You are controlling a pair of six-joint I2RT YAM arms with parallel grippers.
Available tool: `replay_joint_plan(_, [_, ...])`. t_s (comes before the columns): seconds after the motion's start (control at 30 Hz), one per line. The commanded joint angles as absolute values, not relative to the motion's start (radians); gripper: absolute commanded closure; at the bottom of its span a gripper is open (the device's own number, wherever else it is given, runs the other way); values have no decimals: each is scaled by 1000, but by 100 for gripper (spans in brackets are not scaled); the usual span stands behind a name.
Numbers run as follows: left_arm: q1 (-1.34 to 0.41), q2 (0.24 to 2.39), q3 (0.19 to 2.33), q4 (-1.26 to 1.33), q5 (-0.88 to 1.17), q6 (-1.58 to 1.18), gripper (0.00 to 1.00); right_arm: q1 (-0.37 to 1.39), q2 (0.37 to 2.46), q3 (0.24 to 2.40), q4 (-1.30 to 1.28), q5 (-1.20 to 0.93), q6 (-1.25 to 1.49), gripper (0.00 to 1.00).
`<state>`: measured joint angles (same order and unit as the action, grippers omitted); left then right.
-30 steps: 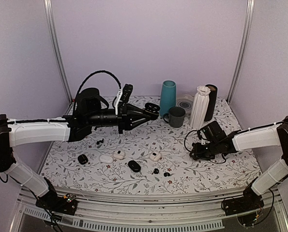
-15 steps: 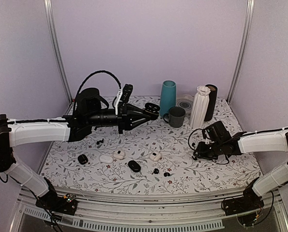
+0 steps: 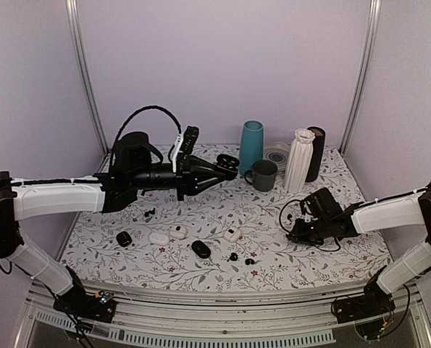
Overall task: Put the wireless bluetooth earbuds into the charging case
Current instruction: Adjust the left earbud at the center of the board.
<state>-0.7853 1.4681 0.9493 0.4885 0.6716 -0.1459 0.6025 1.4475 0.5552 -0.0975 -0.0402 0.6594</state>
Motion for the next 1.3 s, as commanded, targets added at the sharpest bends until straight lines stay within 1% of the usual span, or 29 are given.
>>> replay_joint_plan(0.0, [-797,1454,963,489,669,-137,100,611,1481,567,-77,-50,671,80])
replay_joint_plan(0.07, [-797,1456,965,488,669,-136,100,613,1488,576,-88,-49,659,80])
replay_joint_plan(0.1, [-798,1457,966,488,668,-135,100,615,1489,578,-92,-45,656,84])
replay_joint_plan(0.2, [-799,1459,969,489,669,-135,100,620,1492,587,-100,-43,644,90])
replay_joint_plan(0.37, [-800,1468,978,488,673,-137,100,623,1505,617,-111,-37,623,95])
replay_joint_plan(0.47, [-801,1470,982,484,671,-134,100,623,1507,638,-121,-39,609,96])
replay_joint_plan(0.7, [-808,1488,966,470,634,-102,100,622,1499,670,-147,-117,577,96])
replay_joint_plan(0.9, [-842,1503,963,446,582,-57,100,622,1546,698,-187,-246,529,95])
replay_joint_plan(1.0, [-844,1509,968,442,580,-54,100,622,1567,684,-141,-334,562,94])
replay_joint_plan(1.07, [-845,1510,972,440,579,-51,100,622,1567,653,-81,-372,623,91])
replay_joint_plan(1.13, [-846,1509,974,438,578,-49,100,621,1559,625,-53,-347,673,88])
replay_joint_plan(1.23, [-846,1504,971,436,578,-49,100,622,1546,604,-56,-273,725,82])
replay_joint_plan(1.27, [-846,1503,971,434,578,-49,100,623,1538,596,-53,-253,734,82])
